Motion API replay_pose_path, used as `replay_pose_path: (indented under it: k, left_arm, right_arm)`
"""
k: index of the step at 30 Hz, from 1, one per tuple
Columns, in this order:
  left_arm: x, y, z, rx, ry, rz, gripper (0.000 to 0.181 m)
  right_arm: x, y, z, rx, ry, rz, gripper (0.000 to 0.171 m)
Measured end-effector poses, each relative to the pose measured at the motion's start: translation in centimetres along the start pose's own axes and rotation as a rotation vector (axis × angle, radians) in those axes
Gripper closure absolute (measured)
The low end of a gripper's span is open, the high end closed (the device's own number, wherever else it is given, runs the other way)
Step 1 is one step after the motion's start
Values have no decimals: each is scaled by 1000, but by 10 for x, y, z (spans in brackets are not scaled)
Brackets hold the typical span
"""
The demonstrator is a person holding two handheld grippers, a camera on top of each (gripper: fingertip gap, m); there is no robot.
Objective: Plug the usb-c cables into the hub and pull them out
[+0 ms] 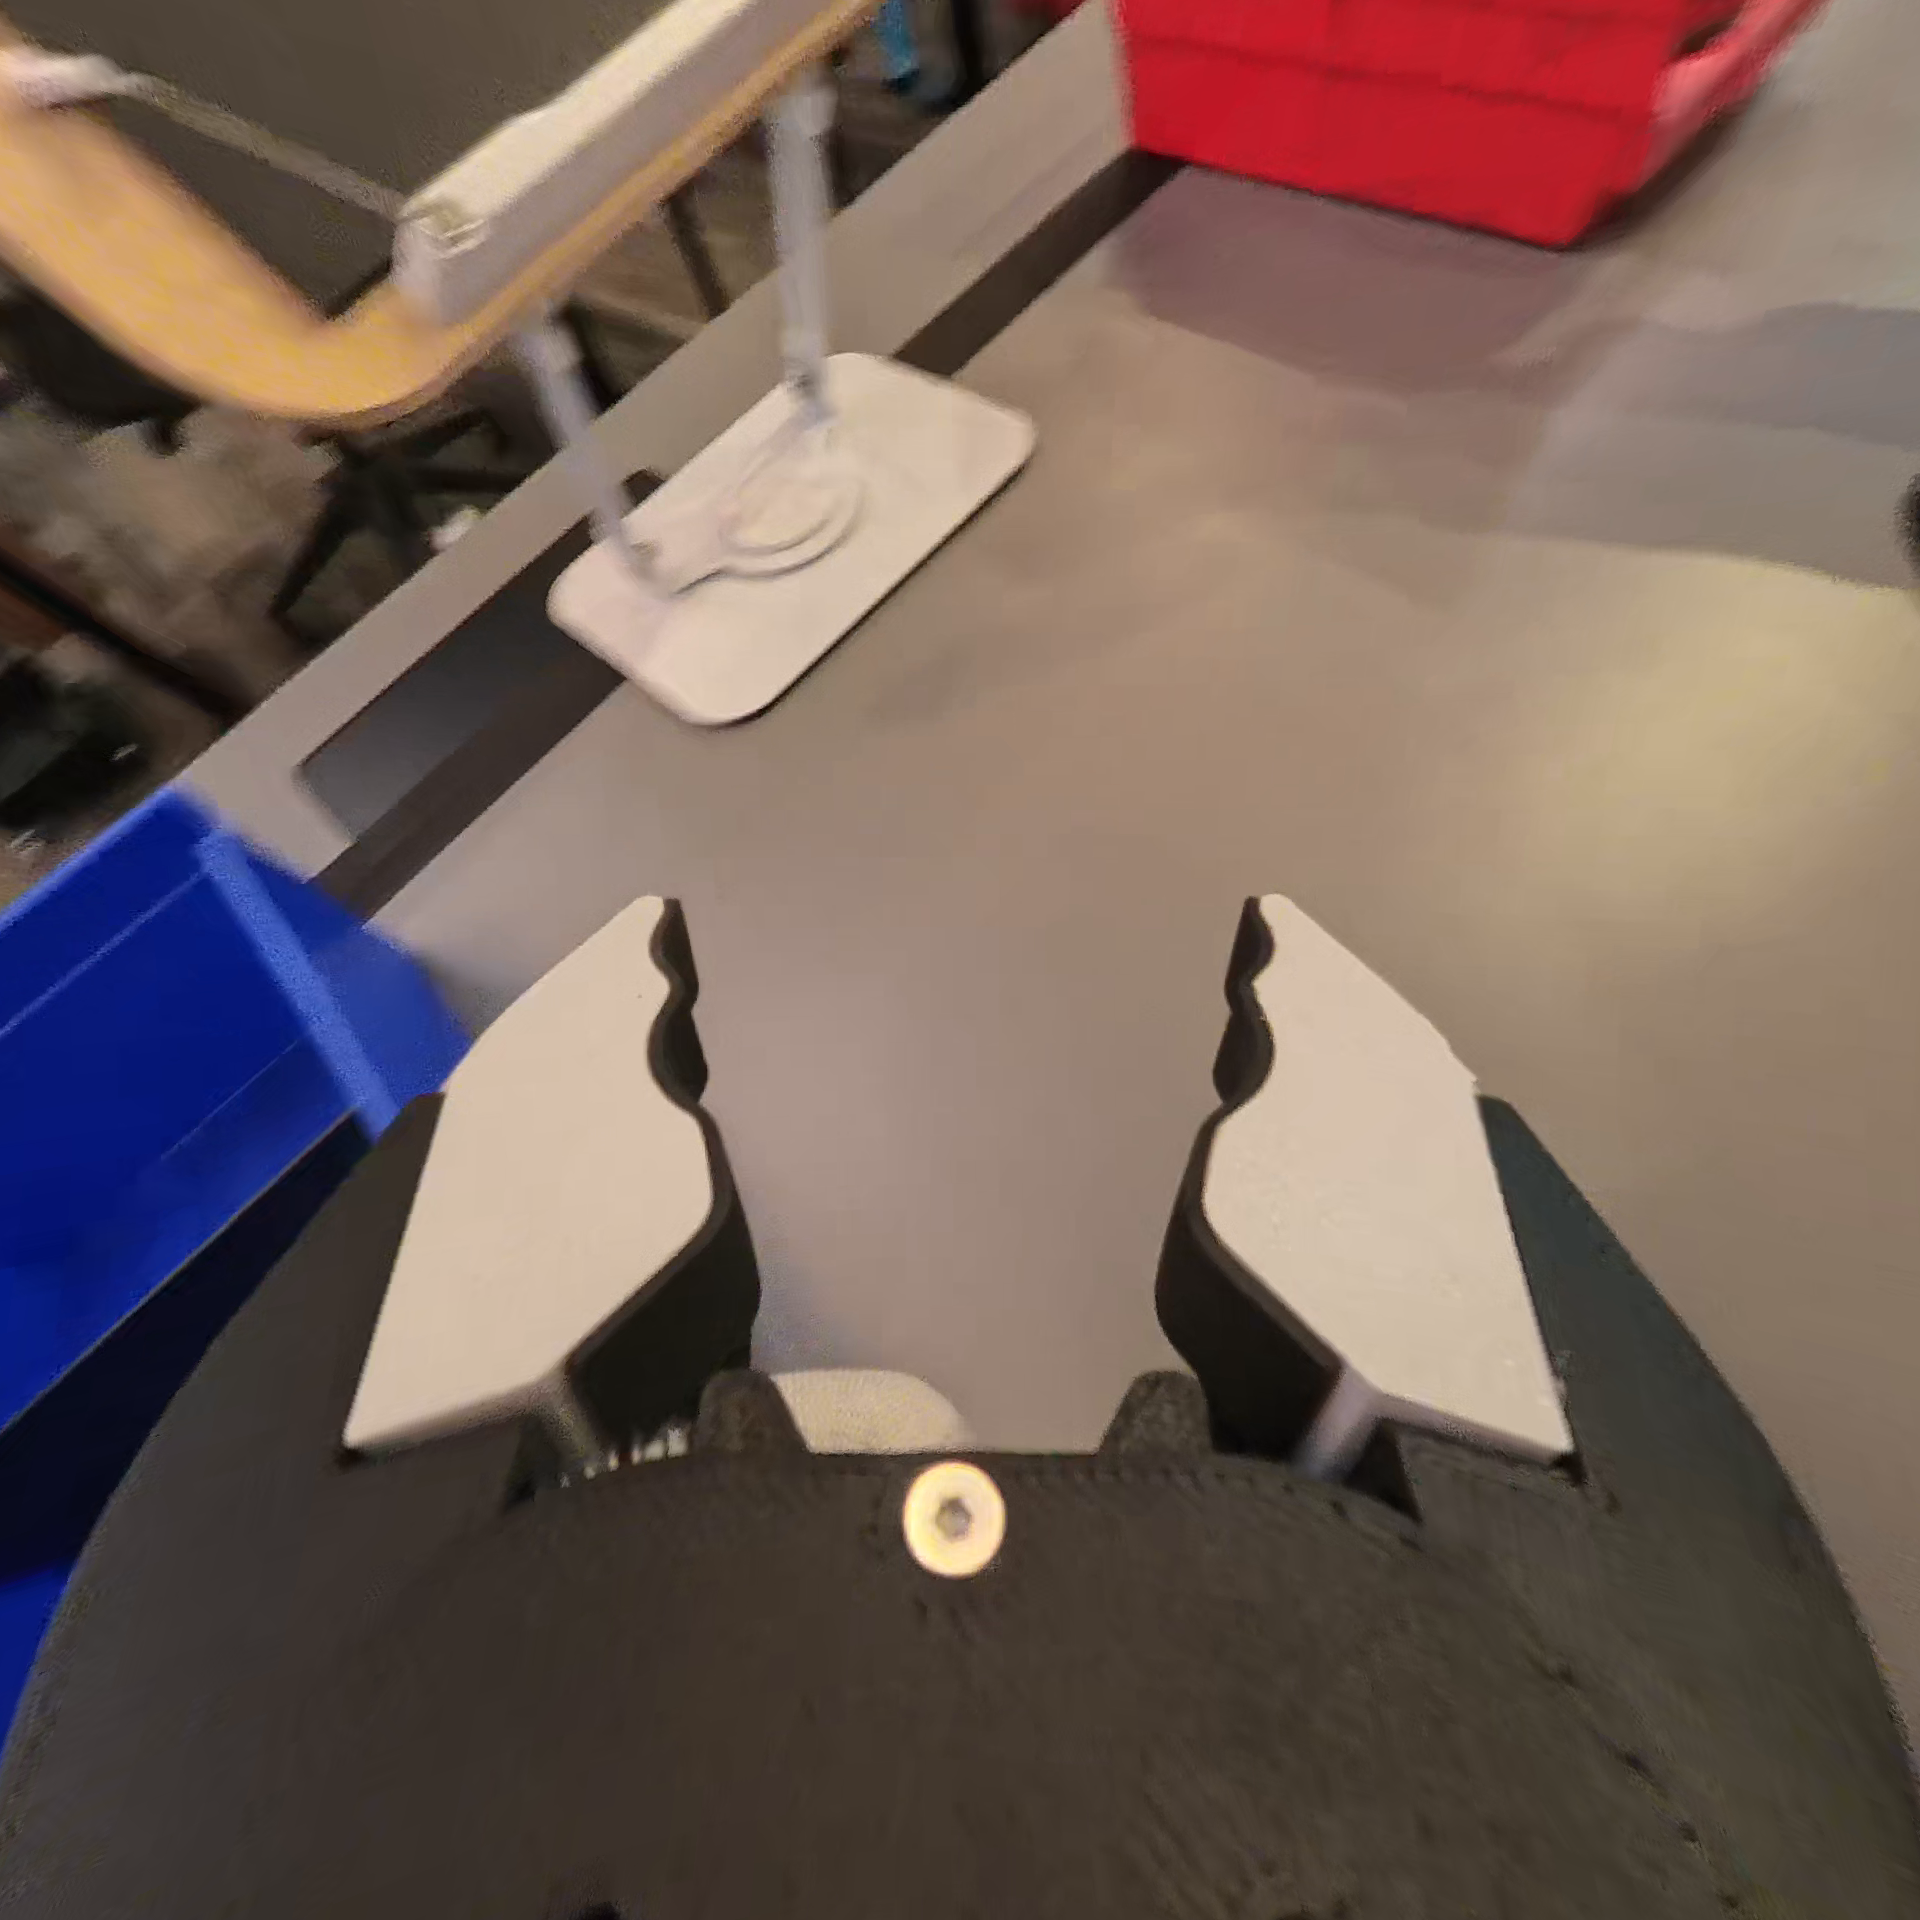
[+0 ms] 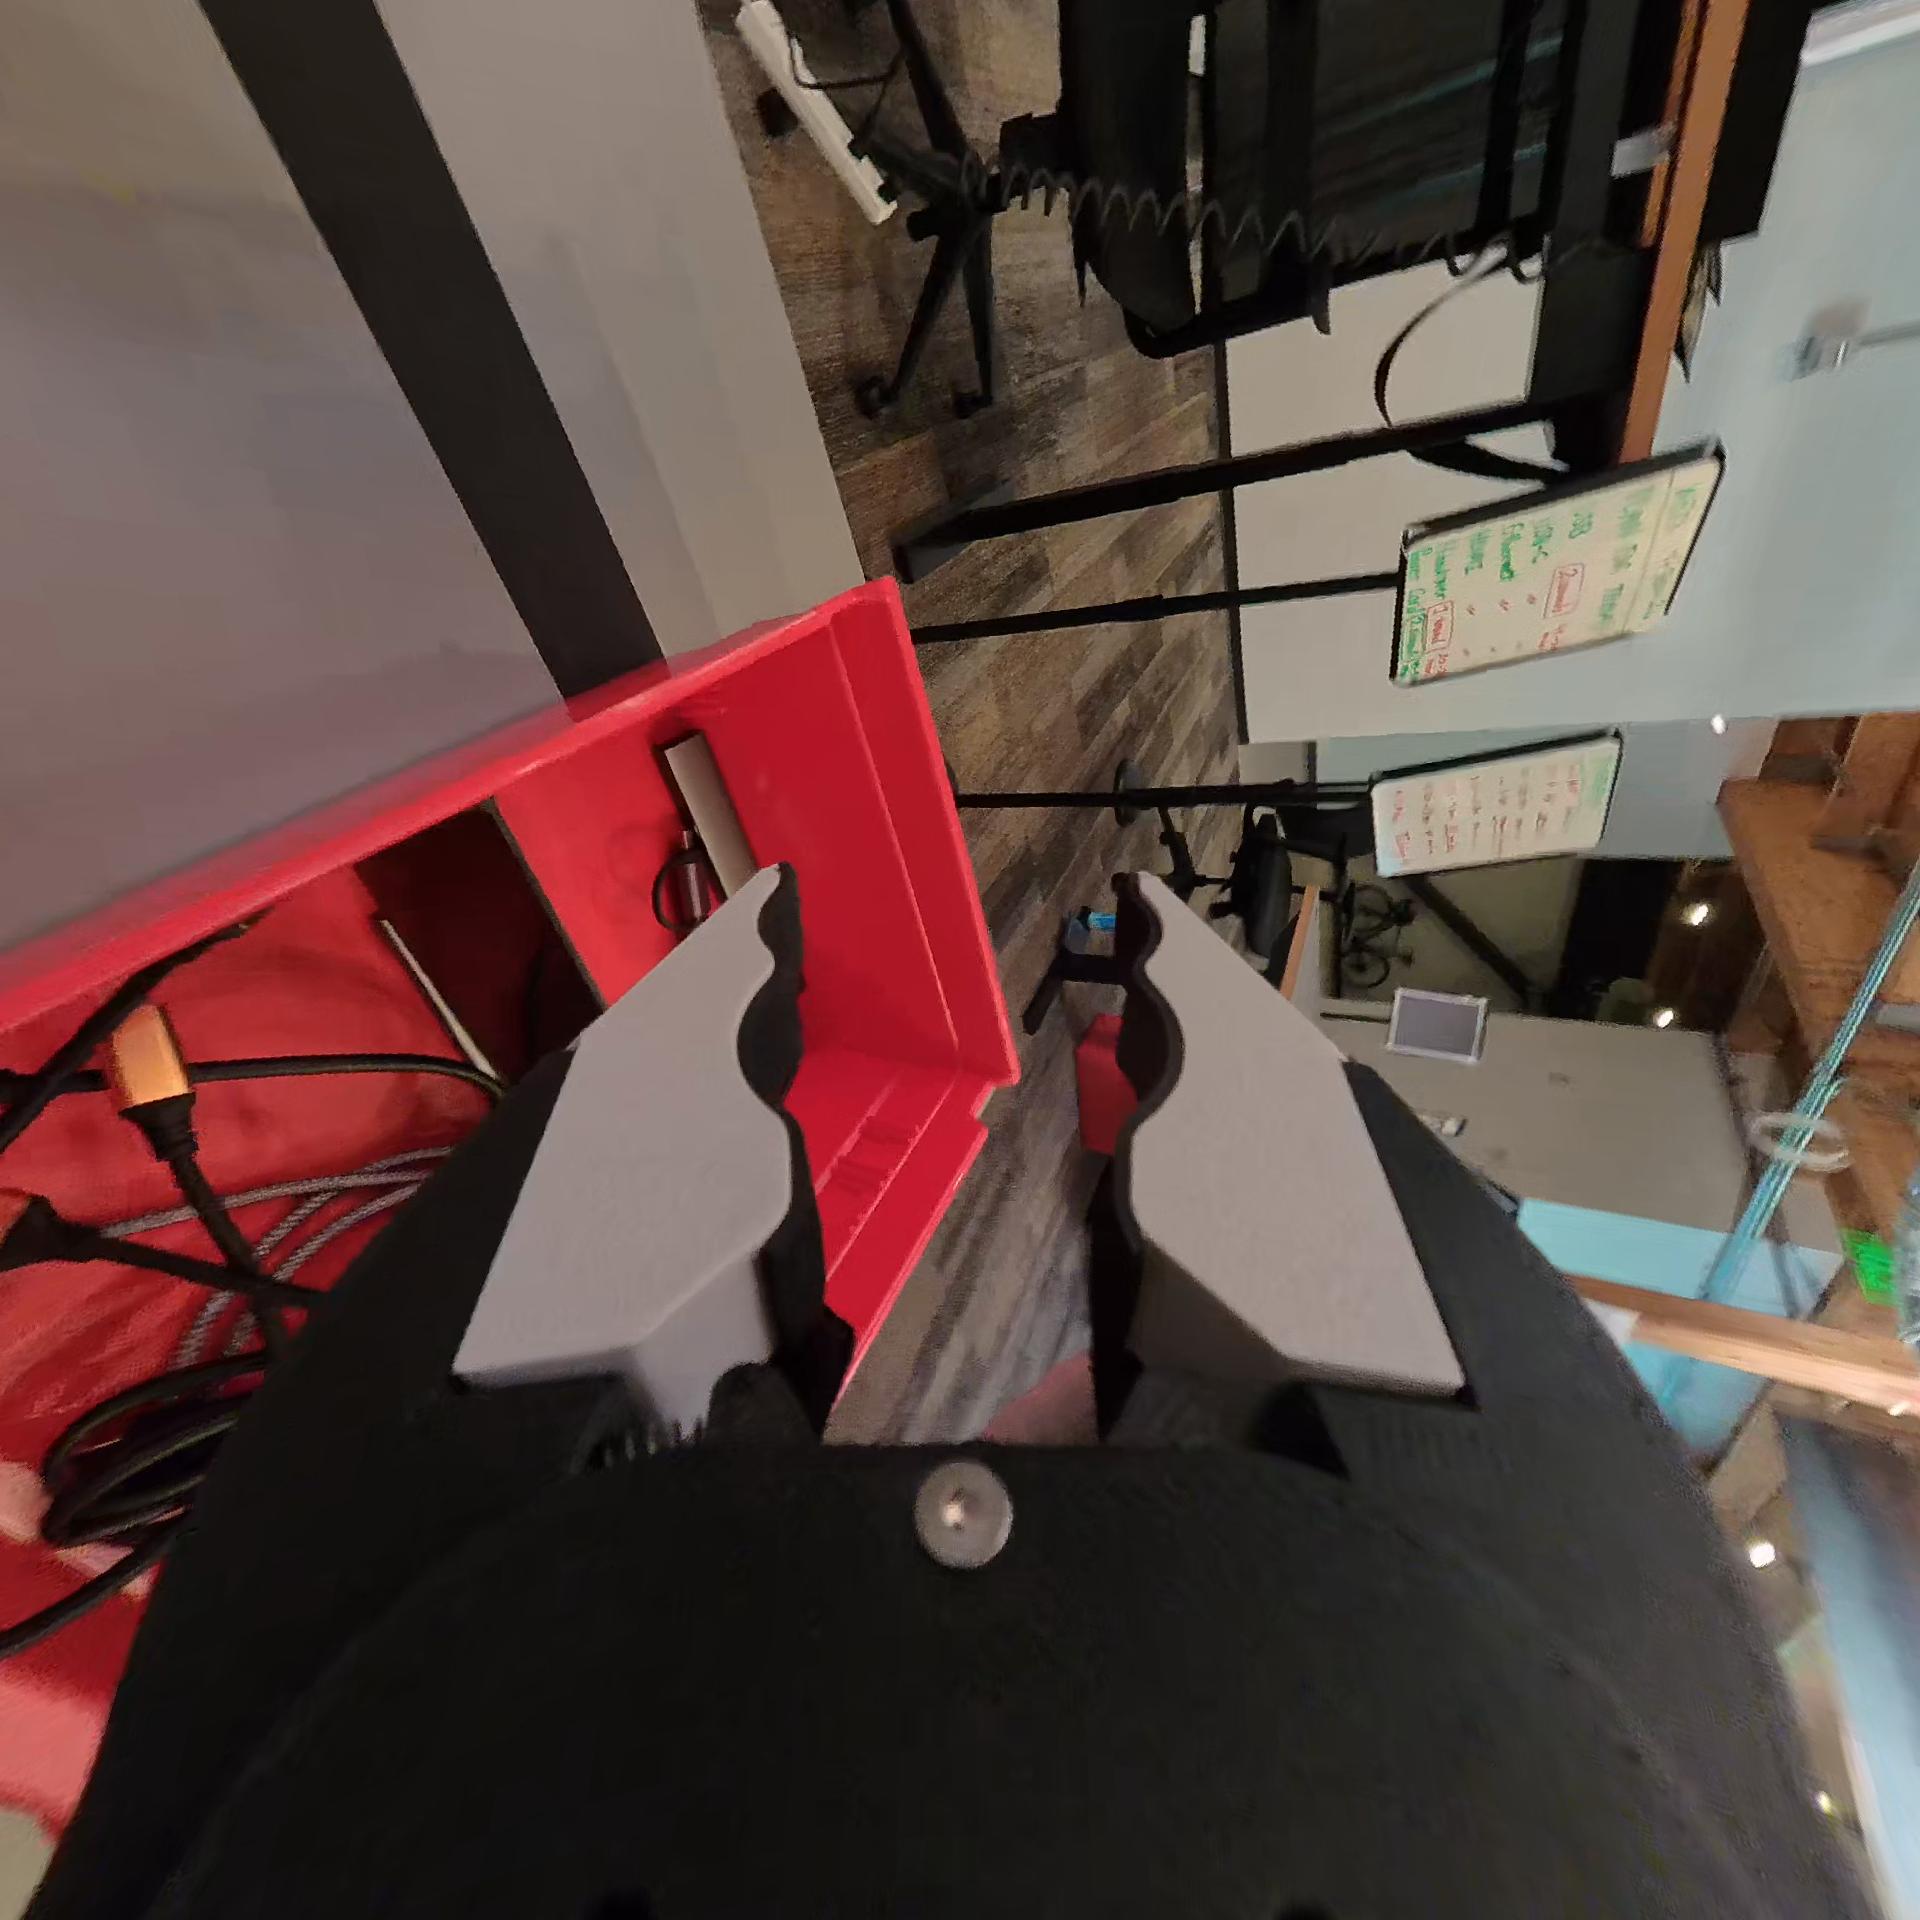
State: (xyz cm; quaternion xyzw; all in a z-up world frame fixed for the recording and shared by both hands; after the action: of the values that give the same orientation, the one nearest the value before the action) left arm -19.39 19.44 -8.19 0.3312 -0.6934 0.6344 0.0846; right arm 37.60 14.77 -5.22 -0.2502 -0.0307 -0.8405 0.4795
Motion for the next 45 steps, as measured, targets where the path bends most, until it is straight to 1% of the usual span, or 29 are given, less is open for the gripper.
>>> replay_pose_path:
  k: [3,4,6,8,10,12,13,15,17,19,21,25,28,31,33,35,40,45]
  left_arm:
    - [25,14,-37,63,-239,-39,78]
    - [36,19,-49,105,-291,-33,77]
    - [60,33,-76,181,-408,-19,77]
    - [86,49,-104,239,-546,-4,78]
    - [108,69,-127,326,-623,2,82]
    - [127,90,-147,367,-715,-14,84]
    - [132,100,-155,388,-734,-29,86]
    - [136,125,-168,449,-733,-85,85]
    - [134,144,-178,500,-730,-86,87]
    - [126,163,-185,527,-719,-140,86]
    - [116,179,-190,588,-668,-155,92]
    - [98,204,-200,672,-625,-120,122]
    - [92,205,-202,698,-566,-39,149]
    - [89,203,-204,672,-532,-17,177]
    - [86,201,-205,665,-515,-12,177]
    - [84,199,-204,634,-515,-24,177]
    - [82,197,-201,694,-474,73,177]
    - [90,190,-195,674,-500,134,176]
  right_arm:
    - [26,19,9,-158,57,-26,109]
    - [35,31,11,-227,68,-56,104]
    - [53,56,12,-376,92,-72,102]
    - [68,81,6,-503,81,-73,100]
    - [80,106,-3,-651,69,-63,100]
    - [86,129,-16,-751,54,-63,99]
    - [87,138,-23,-809,39,-54,96]
    - [86,157,-38,-890,27,-63,94]
    - [83,170,-52,-937,6,-85,93]
    - [80,176,-65,-992,-35,-78,92]
    - [76,178,-74,-1080,-92,-32,95]
    - [61,179,-91,-1133,-173,-16,102]
    - [49,178,-100,-1131,-193,-47,109]
    - [45,182,-98,-1151,-149,-44,137]
    - [41,188,-98,-1150,-115,-72,160]
    - [35,190,-100,-1163,-130,-73,166]
    - [30,189,-97,-1208,-194,-12,168]
    - [41,170,-105,-1191,-223,-3,167]
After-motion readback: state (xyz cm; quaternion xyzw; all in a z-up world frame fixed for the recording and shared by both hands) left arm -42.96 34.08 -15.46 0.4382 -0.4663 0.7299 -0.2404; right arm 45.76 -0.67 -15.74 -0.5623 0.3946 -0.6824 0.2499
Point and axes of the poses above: each gripper's, where its closed fingertips meet, x back along the fingers, y out of its underside, z = x × y across the jaws, the point moved 8 cm from there along x, back along the fingers, and after that the axes turned 1 degree about x, right-handed, at the moved point
